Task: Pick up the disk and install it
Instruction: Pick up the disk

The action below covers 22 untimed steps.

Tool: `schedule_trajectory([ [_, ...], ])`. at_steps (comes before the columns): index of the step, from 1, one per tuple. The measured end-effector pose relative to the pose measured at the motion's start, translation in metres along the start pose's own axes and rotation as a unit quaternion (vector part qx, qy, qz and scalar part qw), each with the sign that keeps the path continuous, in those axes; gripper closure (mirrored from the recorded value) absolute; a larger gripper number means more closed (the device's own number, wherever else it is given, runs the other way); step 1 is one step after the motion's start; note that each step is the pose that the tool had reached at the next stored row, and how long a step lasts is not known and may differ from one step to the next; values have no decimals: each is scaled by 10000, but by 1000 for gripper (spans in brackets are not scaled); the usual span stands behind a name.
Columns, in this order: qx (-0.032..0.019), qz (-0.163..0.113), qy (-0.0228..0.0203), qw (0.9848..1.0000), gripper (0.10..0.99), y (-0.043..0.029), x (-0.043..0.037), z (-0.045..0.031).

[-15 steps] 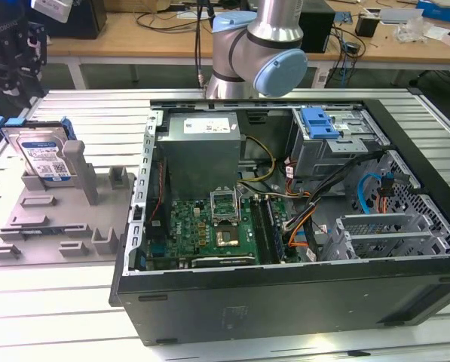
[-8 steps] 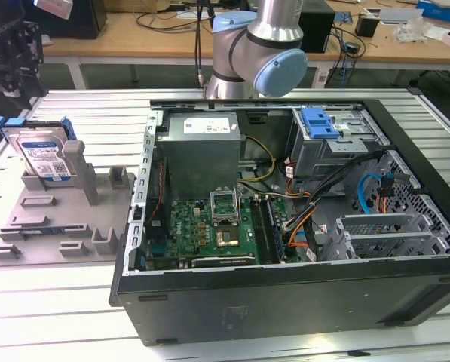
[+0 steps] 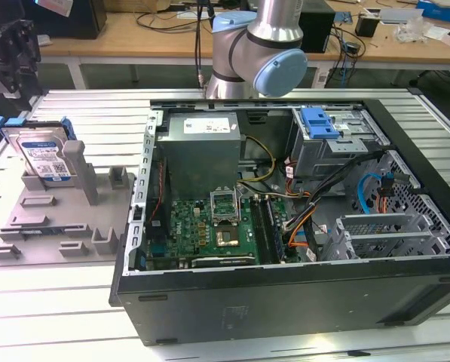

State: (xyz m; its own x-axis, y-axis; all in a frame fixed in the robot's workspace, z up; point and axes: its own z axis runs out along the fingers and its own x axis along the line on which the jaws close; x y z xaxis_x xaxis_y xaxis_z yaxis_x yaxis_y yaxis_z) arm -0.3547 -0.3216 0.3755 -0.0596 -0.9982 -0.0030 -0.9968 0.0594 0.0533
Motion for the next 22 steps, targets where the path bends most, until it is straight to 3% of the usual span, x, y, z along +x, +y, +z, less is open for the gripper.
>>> schedule_trajectory([
  [6,11,0,0,10000,588,11,-31,1],
  [12,13,-45,2,10000,588,129,-84,19],
  [22,11,-558,29,9984,588,178,-81,50],
])
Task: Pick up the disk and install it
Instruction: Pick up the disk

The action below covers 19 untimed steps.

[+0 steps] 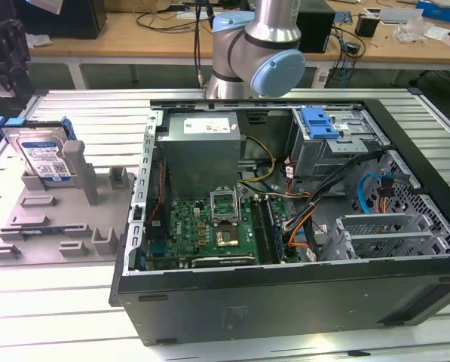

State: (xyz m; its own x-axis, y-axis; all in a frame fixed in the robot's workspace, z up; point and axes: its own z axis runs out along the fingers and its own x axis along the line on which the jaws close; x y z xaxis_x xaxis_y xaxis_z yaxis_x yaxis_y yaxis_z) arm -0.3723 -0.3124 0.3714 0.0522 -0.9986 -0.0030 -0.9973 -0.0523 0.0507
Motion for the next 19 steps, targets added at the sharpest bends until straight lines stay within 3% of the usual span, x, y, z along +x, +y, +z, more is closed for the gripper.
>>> schedule_trajectory([
  [4,1,-36,2,10000,588,97,-4,37],
  [10,5,-36,2,10000,588,123,-6,72],
  [19,60,-35,6,10000,588,149,-7,121],
])
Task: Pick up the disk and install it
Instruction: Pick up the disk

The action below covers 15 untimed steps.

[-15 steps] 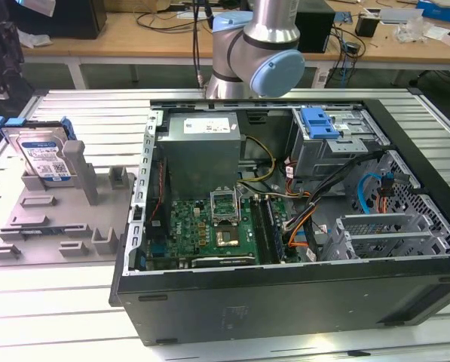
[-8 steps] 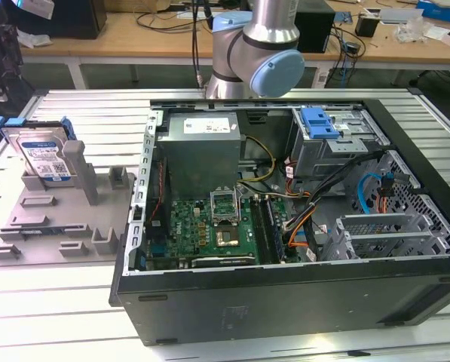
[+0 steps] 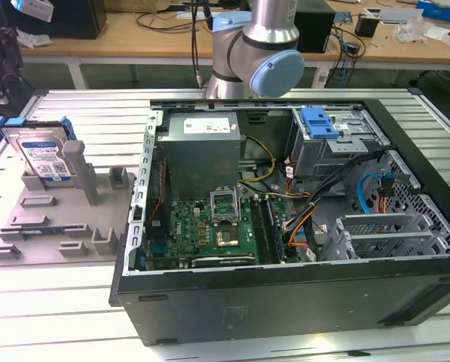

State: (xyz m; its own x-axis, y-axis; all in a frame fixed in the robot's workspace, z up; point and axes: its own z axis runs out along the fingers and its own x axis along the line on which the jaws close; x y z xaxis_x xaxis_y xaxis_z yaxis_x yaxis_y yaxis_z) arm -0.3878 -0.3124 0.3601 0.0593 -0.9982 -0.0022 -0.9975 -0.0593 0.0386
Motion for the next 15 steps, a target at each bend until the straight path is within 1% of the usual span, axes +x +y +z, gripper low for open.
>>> schedule_trajectory([
  [4,12,0,0,10000,588,16,-1,23],
  [15,14,0,0,10000,588,34,-1,72],
])
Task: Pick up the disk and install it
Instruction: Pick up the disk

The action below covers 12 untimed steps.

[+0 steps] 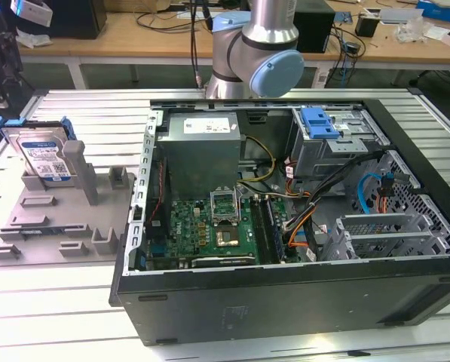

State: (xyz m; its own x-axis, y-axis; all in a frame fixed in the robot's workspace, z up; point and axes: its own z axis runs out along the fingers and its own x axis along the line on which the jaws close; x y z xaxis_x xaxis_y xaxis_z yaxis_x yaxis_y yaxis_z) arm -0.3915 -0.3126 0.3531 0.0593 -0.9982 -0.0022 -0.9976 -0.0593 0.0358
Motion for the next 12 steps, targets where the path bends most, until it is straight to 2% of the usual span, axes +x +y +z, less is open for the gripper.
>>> schedule_trajectory([
  [12,0,0,0,10000,588,11,8,57],
])
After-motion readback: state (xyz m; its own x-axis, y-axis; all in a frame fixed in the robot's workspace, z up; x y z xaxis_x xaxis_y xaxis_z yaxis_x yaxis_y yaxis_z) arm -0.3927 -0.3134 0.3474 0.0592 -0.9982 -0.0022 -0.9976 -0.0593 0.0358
